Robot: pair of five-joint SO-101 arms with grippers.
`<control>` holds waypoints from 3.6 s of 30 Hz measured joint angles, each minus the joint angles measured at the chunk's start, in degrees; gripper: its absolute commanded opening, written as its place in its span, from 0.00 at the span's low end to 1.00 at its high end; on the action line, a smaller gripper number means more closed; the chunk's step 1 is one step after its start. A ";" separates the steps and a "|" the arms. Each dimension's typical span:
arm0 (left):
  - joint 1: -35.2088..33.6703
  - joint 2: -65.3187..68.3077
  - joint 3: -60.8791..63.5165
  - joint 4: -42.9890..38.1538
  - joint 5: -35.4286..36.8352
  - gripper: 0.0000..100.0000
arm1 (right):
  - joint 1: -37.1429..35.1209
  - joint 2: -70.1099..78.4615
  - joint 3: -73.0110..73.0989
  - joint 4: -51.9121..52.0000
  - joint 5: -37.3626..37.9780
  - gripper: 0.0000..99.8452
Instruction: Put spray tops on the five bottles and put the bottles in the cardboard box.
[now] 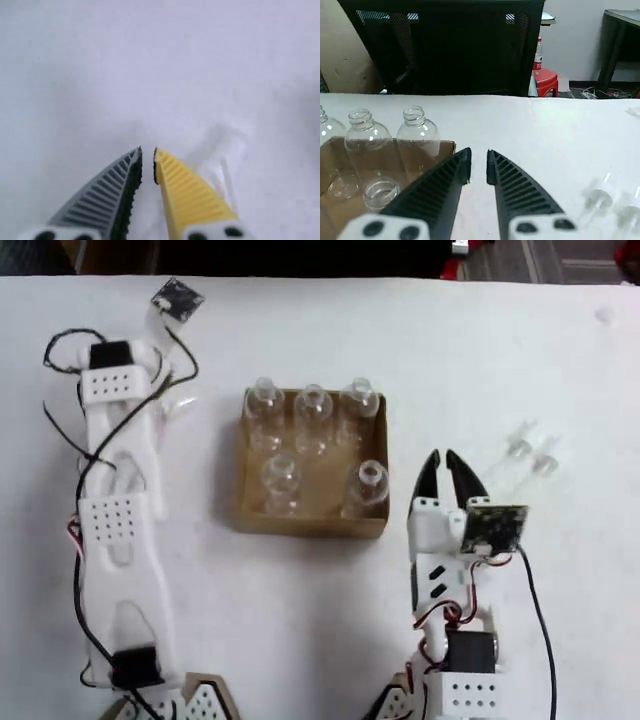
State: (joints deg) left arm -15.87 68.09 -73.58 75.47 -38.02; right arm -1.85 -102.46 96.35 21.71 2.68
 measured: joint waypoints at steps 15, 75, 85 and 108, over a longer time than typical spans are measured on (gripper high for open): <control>5.01 13.10 -18.64 16.09 -6.77 0.05 | -0.79 0.00 0.00 0.44 2.11 0.04; 9.67 7.91 -10.73 24.18 -7.47 0.16 | -0.88 0.00 0.00 0.44 2.46 0.04; 10.81 8.00 -10.73 24.18 -7.47 0.07 | -0.88 0.00 0.00 0.44 2.46 0.04; 10.81 -20.22 -10.64 26.55 12.48 0.02 | -0.88 0.00 0.00 0.44 2.46 0.04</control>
State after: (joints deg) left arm -5.05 47.87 -84.22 102.02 -25.54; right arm -2.73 -102.46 96.35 22.15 5.14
